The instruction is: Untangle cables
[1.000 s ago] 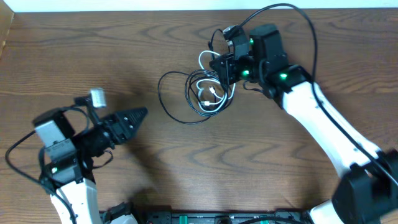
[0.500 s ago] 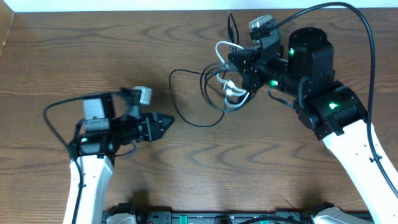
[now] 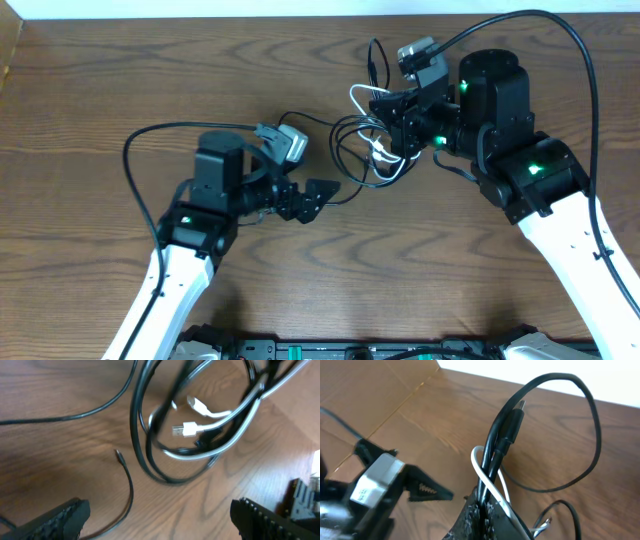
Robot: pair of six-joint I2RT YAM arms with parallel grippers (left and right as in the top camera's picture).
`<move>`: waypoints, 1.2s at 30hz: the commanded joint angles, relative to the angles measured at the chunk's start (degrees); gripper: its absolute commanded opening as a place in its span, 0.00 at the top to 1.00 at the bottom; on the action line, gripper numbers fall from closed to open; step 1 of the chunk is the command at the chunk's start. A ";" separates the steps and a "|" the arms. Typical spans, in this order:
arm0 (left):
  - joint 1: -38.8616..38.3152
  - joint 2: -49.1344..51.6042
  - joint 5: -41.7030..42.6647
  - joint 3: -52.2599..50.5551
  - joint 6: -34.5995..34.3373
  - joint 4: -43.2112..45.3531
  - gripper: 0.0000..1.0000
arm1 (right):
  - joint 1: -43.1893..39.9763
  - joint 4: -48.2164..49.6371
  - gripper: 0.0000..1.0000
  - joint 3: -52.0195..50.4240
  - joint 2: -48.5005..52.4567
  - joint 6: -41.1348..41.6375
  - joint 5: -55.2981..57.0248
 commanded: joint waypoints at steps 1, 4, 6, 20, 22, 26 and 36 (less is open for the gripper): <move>-2.14 2.69 -3.82 0.31 -1.09 2.40 0.05 | 1.70 -0.07 0.99 1.09 -2.29 -0.94 -1.66; -2.93 4.63 -3.82 0.31 -2.36 5.16 0.09 | 3.26 -0.68 0.99 1.09 -3.17 -1.05 -1.66; -2.99 5.81 -3.82 0.31 -3.61 6.97 0.26 | 4.04 -1.07 0.99 1.09 -3.80 -1.18 -1.64; -2.34 7.32 -4.28 0.31 -5.42 5.92 0.92 | 4.42 -12.09 0.99 1.09 -8.85 3.08 38.36; -1.53 7.32 -4.31 0.31 -5.42 4.66 0.92 | 3.72 -14.78 0.99 1.07 -9.64 6.91 48.78; 1.22 7.32 -4.76 0.31 -5.44 1.20 0.92 | 1.95 -20.04 0.99 1.09 -11.87 13.88 62.86; 10.99 6.29 -12.96 0.31 -6.51 -8.63 0.93 | -8.20 -23.52 0.99 1.07 -20.22 18.91 70.79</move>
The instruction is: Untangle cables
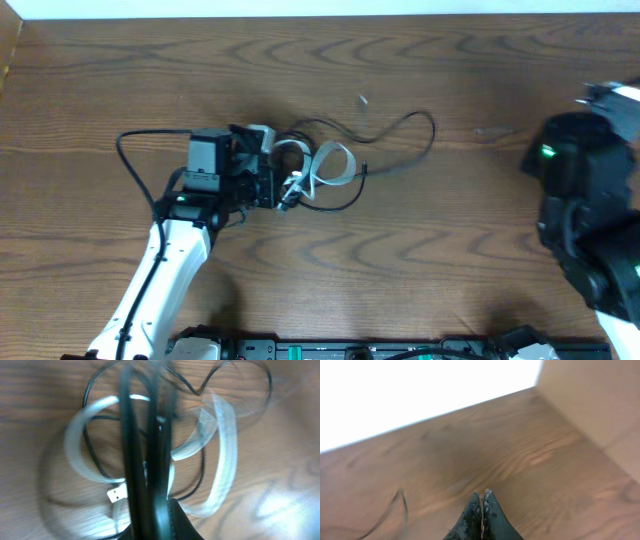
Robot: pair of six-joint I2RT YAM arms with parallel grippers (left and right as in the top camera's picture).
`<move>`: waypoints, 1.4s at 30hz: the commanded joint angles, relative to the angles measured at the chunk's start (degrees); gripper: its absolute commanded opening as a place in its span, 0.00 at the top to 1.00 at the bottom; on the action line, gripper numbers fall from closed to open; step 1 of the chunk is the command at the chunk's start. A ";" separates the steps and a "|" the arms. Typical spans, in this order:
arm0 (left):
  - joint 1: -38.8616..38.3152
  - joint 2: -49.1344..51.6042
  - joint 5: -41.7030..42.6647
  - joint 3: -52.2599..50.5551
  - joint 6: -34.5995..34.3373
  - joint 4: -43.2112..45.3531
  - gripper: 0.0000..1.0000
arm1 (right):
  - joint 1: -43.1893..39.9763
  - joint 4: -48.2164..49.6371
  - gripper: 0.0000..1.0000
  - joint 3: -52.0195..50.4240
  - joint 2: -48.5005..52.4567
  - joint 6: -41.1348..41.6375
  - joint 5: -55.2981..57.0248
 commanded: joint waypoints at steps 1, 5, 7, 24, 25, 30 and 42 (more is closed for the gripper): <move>3.37 -1.27 -1.36 0.31 -2.16 -0.61 0.92 | -3.21 -0.11 0.99 1.03 -2.56 2.29 3.69; 4.46 -3.26 8.46 0.31 -2.16 0.90 0.93 | -4.55 -0.15 0.99 1.03 -3.19 1.14 -6.08; 4.39 -4.17 14.75 0.31 -2.16 2.54 0.93 | -4.55 -0.09 0.99 1.03 -2.54 0.22 -12.35; 4.42 -14.56 48.83 0.31 -4.22 16.63 0.92 | -3.67 -1.70 0.07 1.03 10.49 -23.17 -56.50; 4.42 -15.13 49.09 0.31 -4.63 17.03 0.92 | -3.61 -1.68 0.07 1.03 11.10 -23.85 -57.96; 4.42 -16.76 49.33 0.31 -5.07 16.98 0.92 | -2.01 -1.57 0.15 1.03 14.29 -25.24 -61.27; 4.42 -16.76 49.37 0.31 -6.99 16.33 0.92 | 7.02 4.13 0.22 1.03 23.56 -29.49 -61.42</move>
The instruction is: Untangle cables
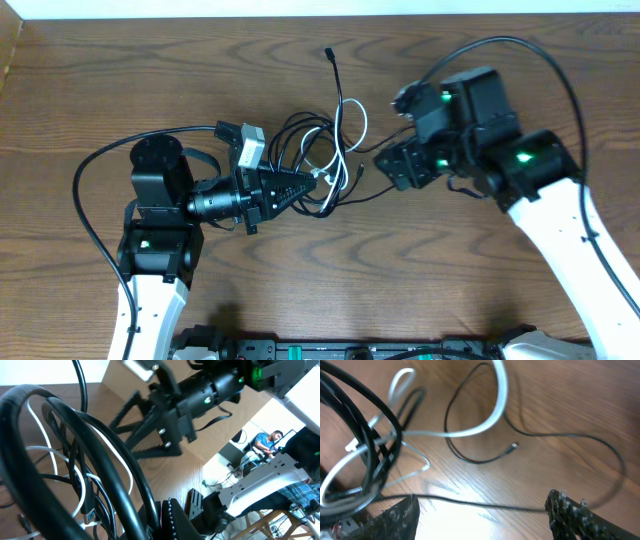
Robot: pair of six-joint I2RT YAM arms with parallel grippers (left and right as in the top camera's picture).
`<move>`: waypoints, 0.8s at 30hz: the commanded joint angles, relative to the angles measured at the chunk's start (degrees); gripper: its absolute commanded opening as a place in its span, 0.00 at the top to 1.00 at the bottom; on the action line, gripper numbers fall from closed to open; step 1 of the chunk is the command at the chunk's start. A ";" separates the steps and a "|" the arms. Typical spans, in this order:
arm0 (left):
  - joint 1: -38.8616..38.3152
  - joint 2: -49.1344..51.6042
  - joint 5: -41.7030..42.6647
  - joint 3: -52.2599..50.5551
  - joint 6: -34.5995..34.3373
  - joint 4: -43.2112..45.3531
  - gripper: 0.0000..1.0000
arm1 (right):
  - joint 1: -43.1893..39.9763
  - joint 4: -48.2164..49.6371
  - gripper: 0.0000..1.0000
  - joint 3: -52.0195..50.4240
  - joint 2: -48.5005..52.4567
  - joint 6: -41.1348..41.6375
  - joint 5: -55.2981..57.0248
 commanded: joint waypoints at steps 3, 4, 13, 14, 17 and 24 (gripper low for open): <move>0.09 -0.50 1.38 0.31 -0.57 0.22 0.92 | 2.58 2.80 0.21 0.68 3.15 -2.19 -0.90; 0.09 -0.48 1.36 0.31 -0.57 0.22 0.92 | 2.82 3.19 0.22 0.68 3.45 -2.19 -0.90; 0.09 2.21 -8.07 0.20 0.44 -0.07 0.92 | 4.26 7.82 0.23 0.68 4.02 -2.19 -0.90; 0.09 3.02 -10.19 0.20 1.81 -0.74 0.92 | 4.26 8.26 0.24 0.68 4.02 -2.19 -0.92; 0.09 4.94 -15.41 0.20 3.34 -2.93 0.92 | 4.24 8.59 0.24 0.68 3.98 -2.16 -0.92; 0.09 7.52 -15.41 0.20 4.02 -3.23 0.92 | 6.86 8.39 0.25 0.68 4.11 -2.16 -1.77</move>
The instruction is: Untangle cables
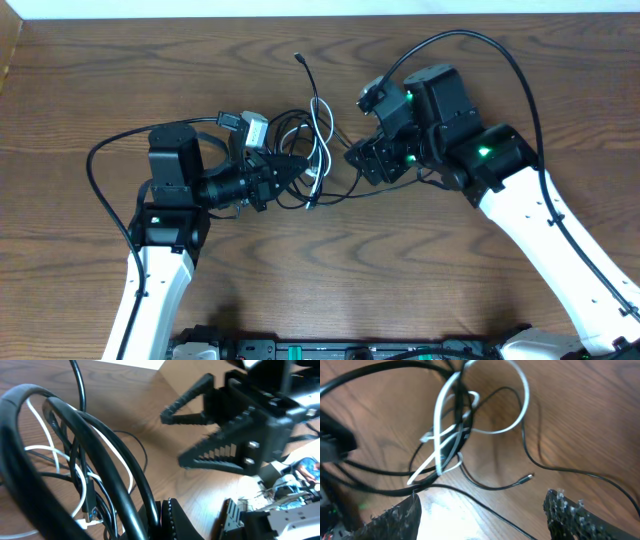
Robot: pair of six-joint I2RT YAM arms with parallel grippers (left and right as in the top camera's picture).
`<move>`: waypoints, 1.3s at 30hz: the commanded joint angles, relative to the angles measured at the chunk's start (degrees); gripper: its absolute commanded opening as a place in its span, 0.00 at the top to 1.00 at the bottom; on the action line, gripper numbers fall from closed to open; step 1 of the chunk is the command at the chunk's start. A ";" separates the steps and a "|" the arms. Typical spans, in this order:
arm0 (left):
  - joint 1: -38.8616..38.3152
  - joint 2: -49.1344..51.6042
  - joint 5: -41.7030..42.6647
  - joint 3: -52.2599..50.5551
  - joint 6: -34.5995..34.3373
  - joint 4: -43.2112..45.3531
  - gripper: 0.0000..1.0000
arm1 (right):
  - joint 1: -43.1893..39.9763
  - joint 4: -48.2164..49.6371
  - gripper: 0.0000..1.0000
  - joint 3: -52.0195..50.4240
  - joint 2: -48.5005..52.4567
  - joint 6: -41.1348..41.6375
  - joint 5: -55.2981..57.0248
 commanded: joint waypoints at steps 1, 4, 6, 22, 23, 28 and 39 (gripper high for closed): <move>0.09 -0.17 -0.87 0.20 1.64 0.28 0.92 | 2.62 0.17 0.25 0.68 0.31 -0.81 -1.25; 0.09 -0.24 -0.68 0.20 1.57 0.26 0.92 | 4.66 0.74 0.25 0.68 0.44 -0.81 -1.14; 0.09 -0.24 -0.07 0.20 1.40 0.28 0.92 | 5.51 1.25 0.25 0.68 0.44 -0.83 -0.74; 0.09 -0.24 4.79 0.20 1.40 0.26 0.92 | 6.45 2.51 0.32 0.68 6.03 -0.52 3.06; 0.09 -0.24 4.81 0.20 1.40 0.22 0.92 | 6.45 2.91 0.32 0.68 6.86 -0.33 3.06; 0.09 -0.24 4.76 0.20 1.44 -1.03 0.92 | 6.64 4.90 0.41 0.68 9.84 0.50 3.02; 0.09 -0.24 4.76 0.20 1.42 -1.25 0.92 | 6.73 5.92 0.99 0.68 10.62 2.16 3.08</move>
